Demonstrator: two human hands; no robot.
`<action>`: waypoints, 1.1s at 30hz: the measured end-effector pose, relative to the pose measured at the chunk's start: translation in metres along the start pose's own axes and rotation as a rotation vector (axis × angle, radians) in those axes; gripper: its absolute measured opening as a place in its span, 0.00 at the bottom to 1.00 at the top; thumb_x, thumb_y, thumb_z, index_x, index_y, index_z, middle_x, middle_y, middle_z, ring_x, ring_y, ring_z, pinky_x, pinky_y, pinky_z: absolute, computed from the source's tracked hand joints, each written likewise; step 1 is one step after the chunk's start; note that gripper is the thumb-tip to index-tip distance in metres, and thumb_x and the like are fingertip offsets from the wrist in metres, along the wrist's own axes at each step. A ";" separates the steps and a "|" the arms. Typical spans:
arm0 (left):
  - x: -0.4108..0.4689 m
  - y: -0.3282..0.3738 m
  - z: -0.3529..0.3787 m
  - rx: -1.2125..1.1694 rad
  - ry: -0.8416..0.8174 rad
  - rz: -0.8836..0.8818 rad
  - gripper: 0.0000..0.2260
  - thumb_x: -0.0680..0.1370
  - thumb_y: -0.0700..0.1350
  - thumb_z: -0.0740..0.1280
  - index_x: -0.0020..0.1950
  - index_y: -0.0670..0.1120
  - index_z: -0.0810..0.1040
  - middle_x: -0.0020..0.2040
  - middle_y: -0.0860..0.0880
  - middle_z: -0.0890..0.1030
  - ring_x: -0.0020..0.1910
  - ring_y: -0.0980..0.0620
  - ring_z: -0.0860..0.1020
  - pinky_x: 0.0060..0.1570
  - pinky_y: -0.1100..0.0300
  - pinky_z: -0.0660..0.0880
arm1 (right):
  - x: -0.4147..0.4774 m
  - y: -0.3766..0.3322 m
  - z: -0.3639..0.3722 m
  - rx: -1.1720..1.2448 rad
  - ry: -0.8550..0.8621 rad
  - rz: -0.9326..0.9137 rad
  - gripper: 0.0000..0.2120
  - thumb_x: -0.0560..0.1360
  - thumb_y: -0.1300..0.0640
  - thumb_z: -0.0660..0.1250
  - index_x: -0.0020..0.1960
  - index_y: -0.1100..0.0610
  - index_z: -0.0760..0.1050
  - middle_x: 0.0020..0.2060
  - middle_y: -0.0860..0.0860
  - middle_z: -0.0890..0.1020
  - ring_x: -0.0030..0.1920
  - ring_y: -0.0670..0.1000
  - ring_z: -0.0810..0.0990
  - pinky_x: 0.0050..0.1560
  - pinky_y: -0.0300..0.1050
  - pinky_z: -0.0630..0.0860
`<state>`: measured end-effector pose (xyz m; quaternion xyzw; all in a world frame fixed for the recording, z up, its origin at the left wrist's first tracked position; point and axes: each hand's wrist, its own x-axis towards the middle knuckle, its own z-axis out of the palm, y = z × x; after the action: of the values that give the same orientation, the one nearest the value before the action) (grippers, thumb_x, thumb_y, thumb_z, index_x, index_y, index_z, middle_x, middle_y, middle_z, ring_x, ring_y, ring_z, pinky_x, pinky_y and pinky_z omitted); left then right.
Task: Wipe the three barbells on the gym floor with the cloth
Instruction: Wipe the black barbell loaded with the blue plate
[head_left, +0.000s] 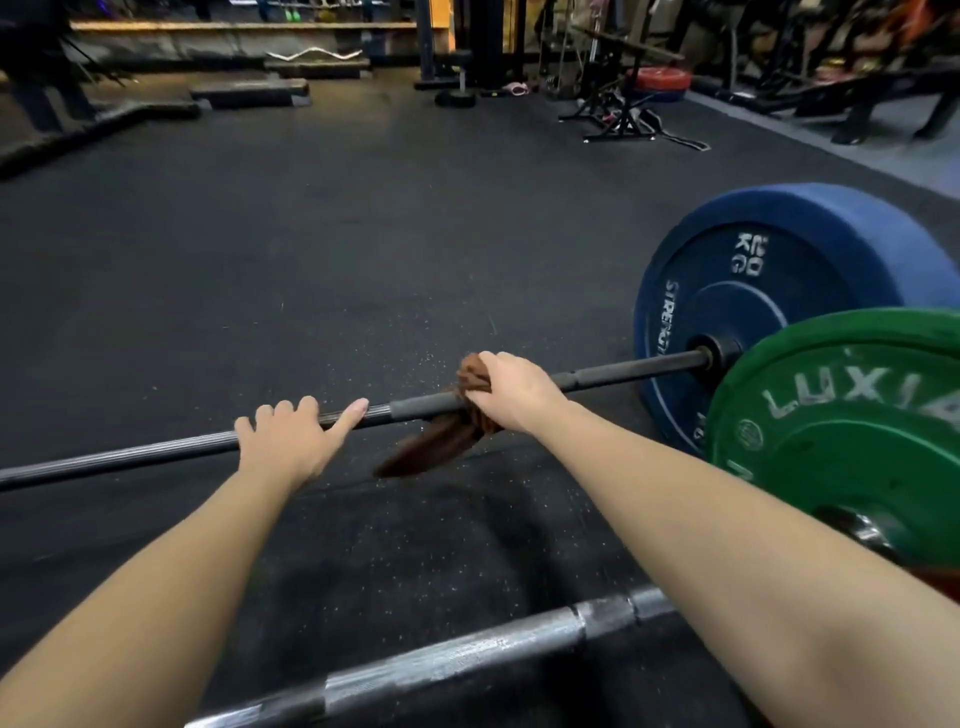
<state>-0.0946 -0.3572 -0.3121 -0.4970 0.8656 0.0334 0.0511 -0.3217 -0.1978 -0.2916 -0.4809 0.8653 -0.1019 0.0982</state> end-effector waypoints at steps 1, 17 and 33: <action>0.001 0.000 -0.001 0.007 -0.004 0.002 0.45 0.71 0.78 0.37 0.65 0.48 0.75 0.65 0.43 0.77 0.67 0.39 0.70 0.69 0.40 0.62 | -0.002 0.005 -0.002 0.020 -0.005 -0.011 0.17 0.81 0.43 0.63 0.62 0.54 0.71 0.57 0.54 0.78 0.58 0.58 0.77 0.56 0.53 0.74; -0.002 0.001 0.004 0.073 0.055 0.007 0.46 0.74 0.77 0.37 0.67 0.45 0.74 0.66 0.40 0.77 0.67 0.37 0.71 0.69 0.40 0.63 | -0.029 0.086 -0.027 -0.128 0.252 0.364 0.19 0.79 0.45 0.65 0.63 0.58 0.72 0.60 0.57 0.77 0.61 0.59 0.75 0.63 0.55 0.71; -0.005 0.006 0.007 0.121 0.115 -0.005 0.44 0.76 0.75 0.37 0.64 0.43 0.76 0.64 0.40 0.79 0.65 0.38 0.73 0.66 0.40 0.66 | -0.030 0.098 -0.021 -0.052 0.178 0.089 0.16 0.79 0.41 0.65 0.60 0.51 0.72 0.54 0.50 0.78 0.57 0.56 0.77 0.54 0.53 0.76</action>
<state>-0.0965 -0.3494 -0.3181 -0.4961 0.8664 -0.0477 0.0316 -0.3913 -0.1200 -0.2957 -0.4334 0.8935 -0.1171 0.0126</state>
